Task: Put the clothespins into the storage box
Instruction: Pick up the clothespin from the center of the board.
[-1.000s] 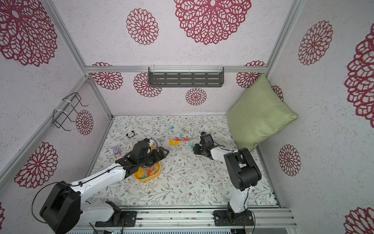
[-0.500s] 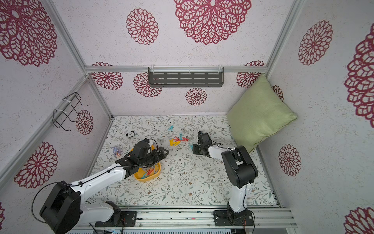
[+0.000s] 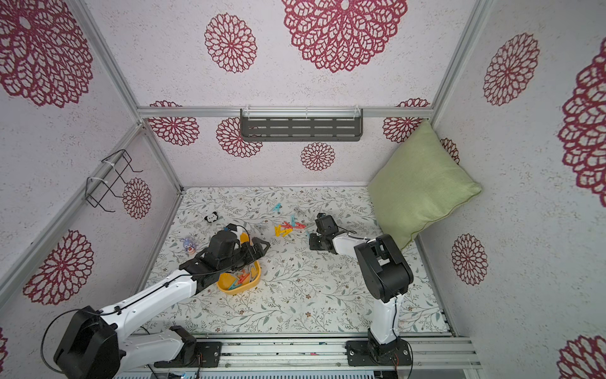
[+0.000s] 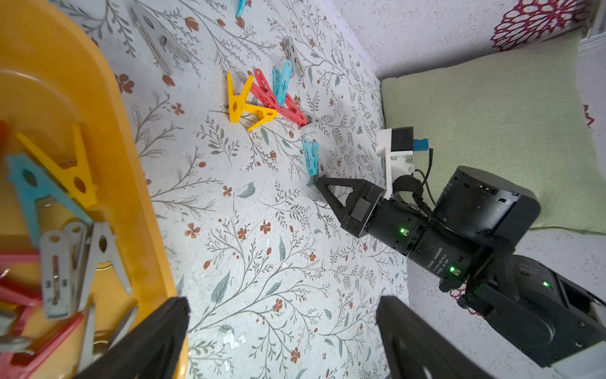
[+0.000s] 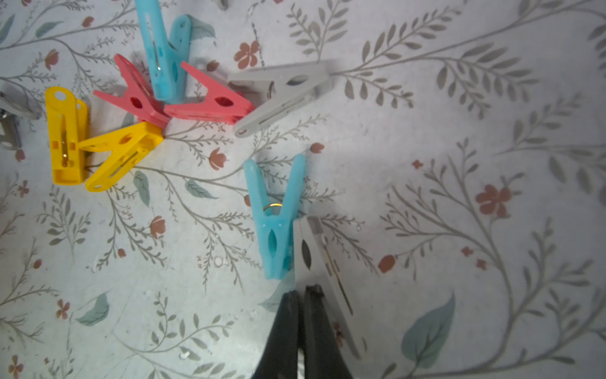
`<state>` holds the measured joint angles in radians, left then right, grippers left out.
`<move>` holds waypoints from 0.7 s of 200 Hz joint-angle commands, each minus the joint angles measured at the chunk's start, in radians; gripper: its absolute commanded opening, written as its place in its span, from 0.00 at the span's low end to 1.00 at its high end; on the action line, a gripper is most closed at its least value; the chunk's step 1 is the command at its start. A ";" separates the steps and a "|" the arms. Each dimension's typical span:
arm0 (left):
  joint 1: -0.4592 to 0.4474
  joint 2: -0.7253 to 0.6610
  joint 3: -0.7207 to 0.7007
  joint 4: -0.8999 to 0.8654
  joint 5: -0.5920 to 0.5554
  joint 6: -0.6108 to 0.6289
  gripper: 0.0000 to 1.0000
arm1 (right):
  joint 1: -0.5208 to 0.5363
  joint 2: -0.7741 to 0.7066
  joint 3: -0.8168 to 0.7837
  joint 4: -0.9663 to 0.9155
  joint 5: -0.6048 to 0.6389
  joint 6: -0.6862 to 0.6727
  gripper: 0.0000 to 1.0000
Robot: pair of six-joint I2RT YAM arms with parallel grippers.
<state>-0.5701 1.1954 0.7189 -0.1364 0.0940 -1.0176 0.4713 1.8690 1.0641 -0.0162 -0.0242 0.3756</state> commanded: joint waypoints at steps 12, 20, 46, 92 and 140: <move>0.032 -0.085 -0.014 -0.083 -0.033 0.038 0.97 | 0.052 -0.107 0.053 -0.056 0.041 -0.006 0.05; 0.047 -0.111 -0.018 -0.103 -0.036 0.044 0.97 | 0.067 -0.118 0.062 -0.063 0.040 -0.004 0.05; 0.127 -0.209 -0.045 -0.164 -0.021 0.058 0.97 | 0.138 -0.131 0.109 -0.073 0.024 0.002 0.05; 0.321 -0.348 -0.073 -0.297 0.037 0.108 0.97 | 0.294 -0.060 0.251 -0.084 -0.049 0.019 0.05; 0.558 -0.433 -0.131 -0.358 0.145 0.142 0.97 | 0.449 0.108 0.479 -0.130 -0.108 0.023 0.05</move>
<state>-0.1047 0.7937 0.6243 -0.4313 0.1650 -0.9146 0.8661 1.9068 1.4536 -0.1055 -0.0837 0.3855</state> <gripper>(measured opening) 0.975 0.061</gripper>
